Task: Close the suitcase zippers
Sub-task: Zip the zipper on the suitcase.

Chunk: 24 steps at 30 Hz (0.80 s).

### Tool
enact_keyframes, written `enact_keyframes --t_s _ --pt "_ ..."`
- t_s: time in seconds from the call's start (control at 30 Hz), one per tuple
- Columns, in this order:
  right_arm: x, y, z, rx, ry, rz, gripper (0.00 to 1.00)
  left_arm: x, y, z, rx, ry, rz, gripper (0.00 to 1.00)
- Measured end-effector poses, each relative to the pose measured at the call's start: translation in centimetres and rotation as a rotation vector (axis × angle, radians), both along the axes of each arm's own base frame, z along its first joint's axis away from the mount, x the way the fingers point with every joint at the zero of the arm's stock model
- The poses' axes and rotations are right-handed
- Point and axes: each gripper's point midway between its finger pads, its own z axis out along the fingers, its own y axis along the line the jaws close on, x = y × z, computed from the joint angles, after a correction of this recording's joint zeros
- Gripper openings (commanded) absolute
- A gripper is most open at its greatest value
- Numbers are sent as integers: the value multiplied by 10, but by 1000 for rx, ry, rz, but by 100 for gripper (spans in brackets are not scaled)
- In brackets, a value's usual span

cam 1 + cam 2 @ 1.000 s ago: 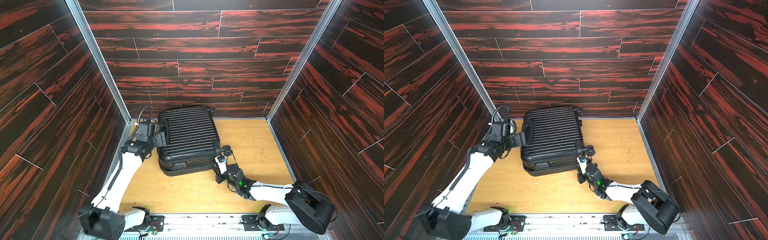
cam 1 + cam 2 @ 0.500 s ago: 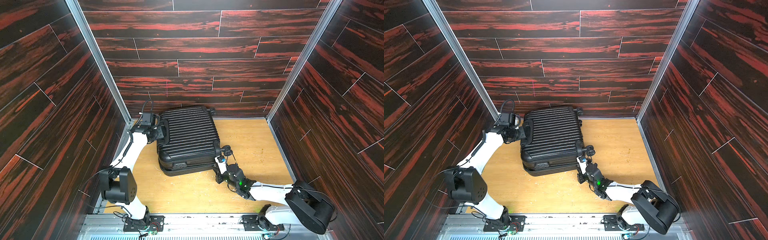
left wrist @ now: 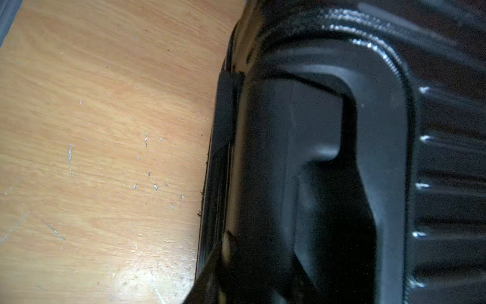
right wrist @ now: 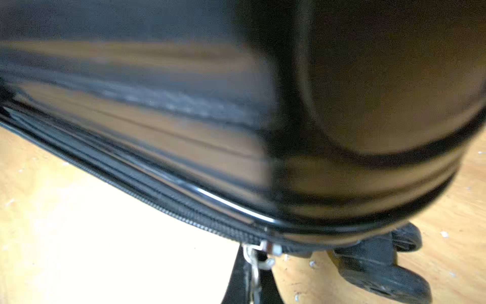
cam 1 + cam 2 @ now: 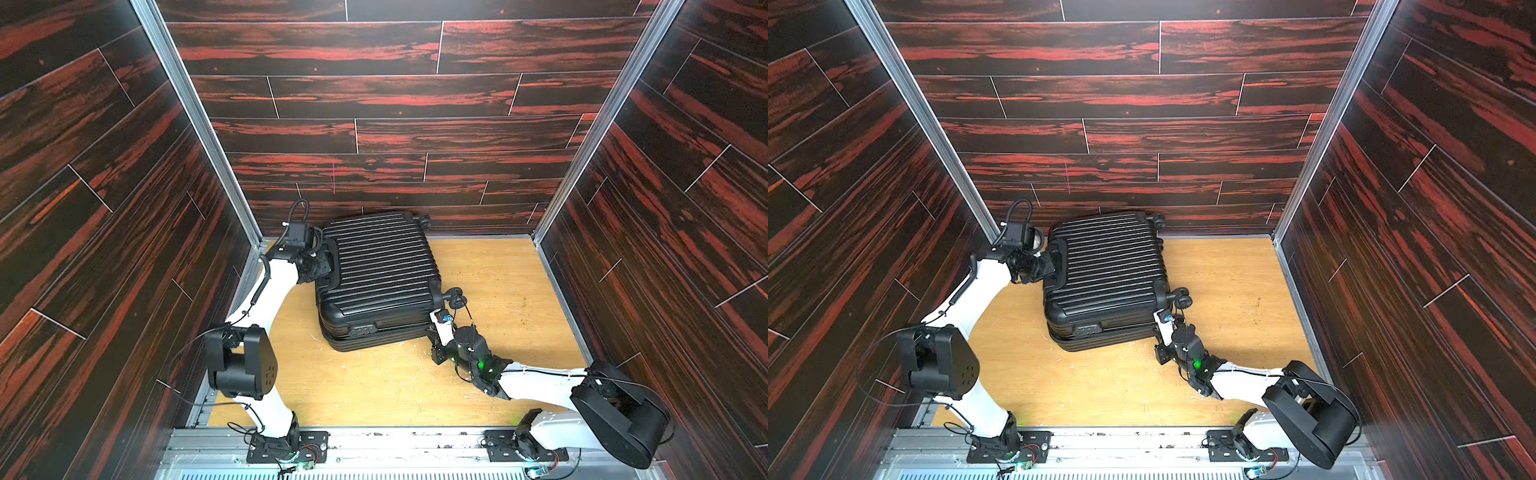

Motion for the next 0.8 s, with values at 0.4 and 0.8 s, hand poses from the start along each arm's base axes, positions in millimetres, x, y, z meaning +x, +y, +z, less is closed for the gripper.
enact_keyframes --t_s 0.4,0.8 --pt "-8 16 8 -62 -59 82 0 -33 -1 5 -27 -15 183 13" --pt "-40 60 5 -107 -50 281 0 -89 -7 5 -29 -30 403 10"
